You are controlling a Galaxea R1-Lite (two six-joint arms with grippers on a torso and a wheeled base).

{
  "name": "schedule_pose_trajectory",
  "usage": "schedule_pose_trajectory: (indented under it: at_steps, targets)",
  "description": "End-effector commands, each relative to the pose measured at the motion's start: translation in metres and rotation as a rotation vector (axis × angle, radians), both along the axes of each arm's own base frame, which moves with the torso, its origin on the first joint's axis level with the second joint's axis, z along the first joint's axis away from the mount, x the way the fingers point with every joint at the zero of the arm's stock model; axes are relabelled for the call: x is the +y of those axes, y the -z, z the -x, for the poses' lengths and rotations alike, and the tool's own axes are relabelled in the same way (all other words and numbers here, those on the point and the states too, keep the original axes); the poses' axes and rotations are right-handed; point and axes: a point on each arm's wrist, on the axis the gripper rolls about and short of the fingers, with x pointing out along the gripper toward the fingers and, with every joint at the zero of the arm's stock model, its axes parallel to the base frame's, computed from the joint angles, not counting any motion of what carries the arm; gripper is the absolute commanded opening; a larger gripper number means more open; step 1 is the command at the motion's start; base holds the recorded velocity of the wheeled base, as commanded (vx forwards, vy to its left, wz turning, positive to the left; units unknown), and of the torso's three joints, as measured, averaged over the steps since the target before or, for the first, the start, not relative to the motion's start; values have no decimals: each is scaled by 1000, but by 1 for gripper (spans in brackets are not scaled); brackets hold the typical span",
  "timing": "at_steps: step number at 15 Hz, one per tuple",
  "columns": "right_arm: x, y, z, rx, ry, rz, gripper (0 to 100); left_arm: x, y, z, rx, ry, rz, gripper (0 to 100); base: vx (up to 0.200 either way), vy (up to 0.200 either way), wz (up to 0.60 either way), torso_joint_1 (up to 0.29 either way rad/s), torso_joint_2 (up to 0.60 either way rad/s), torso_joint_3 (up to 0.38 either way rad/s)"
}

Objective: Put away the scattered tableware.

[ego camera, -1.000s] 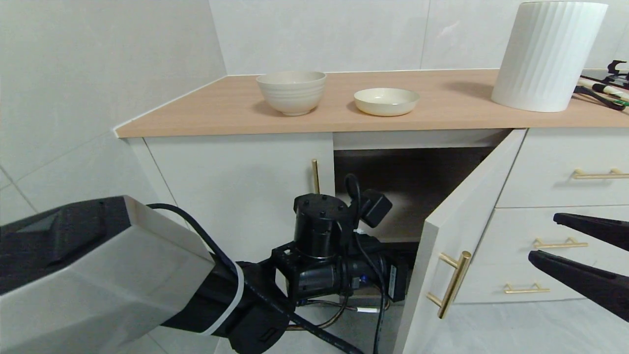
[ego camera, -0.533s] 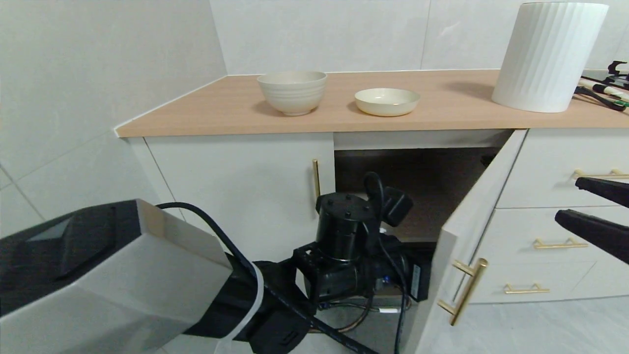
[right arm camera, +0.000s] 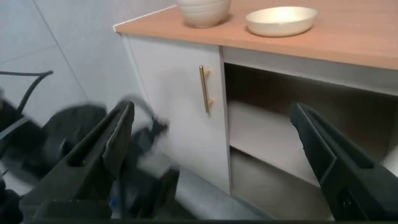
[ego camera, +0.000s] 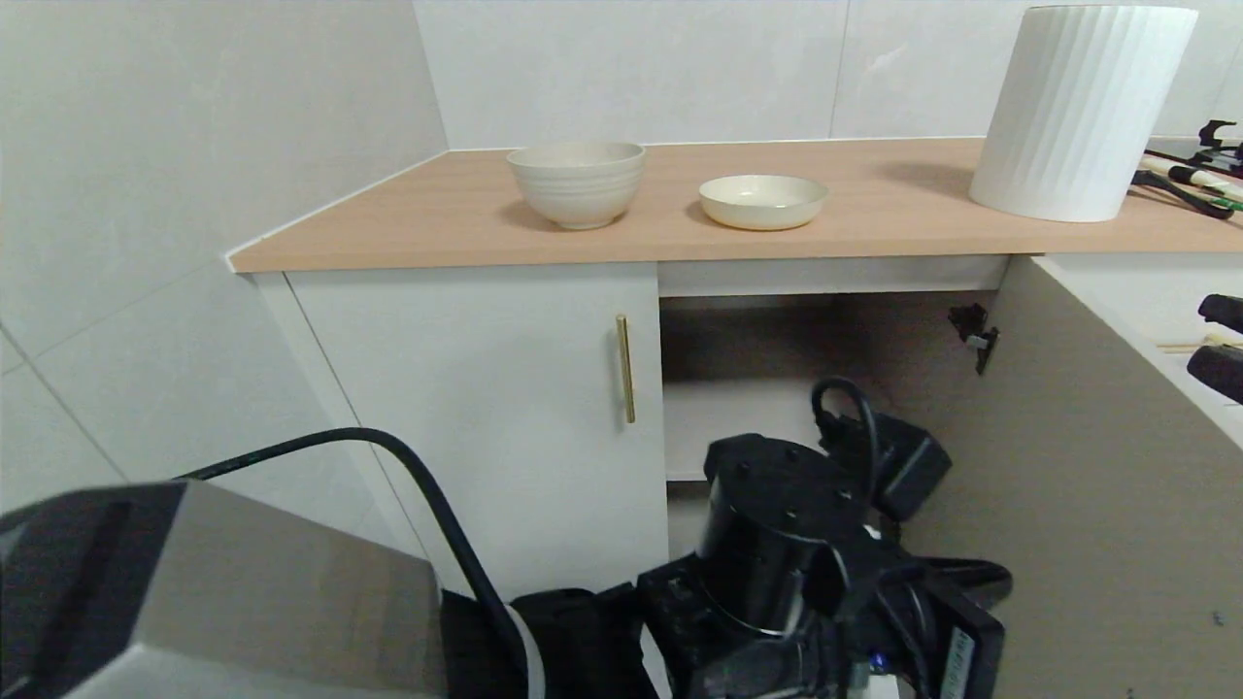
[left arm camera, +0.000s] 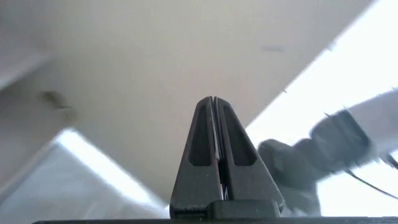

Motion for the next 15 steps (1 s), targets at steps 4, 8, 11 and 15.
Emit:
schedule_pose_trajectory:
  at_steps: [4,8,11,15]
  targets:
    - [13,9,-25,102,0,51,100,115,-41,-49,-67,-297,17,0,0,0,0,0,0,0]
    - [29,-1,-58,190,5,98,100,191,-74,-33,-109,-450,14,0,0,0,0,0,0,0]
    - [39,-6,-78,201,8,103,100,248,-93,-1,-62,-579,-44,0,0,0,0,0,0,0]
    - [37,-5,-77,207,70,104,100,280,-104,13,-75,-675,-112,100,0,0,0,0,0,0]
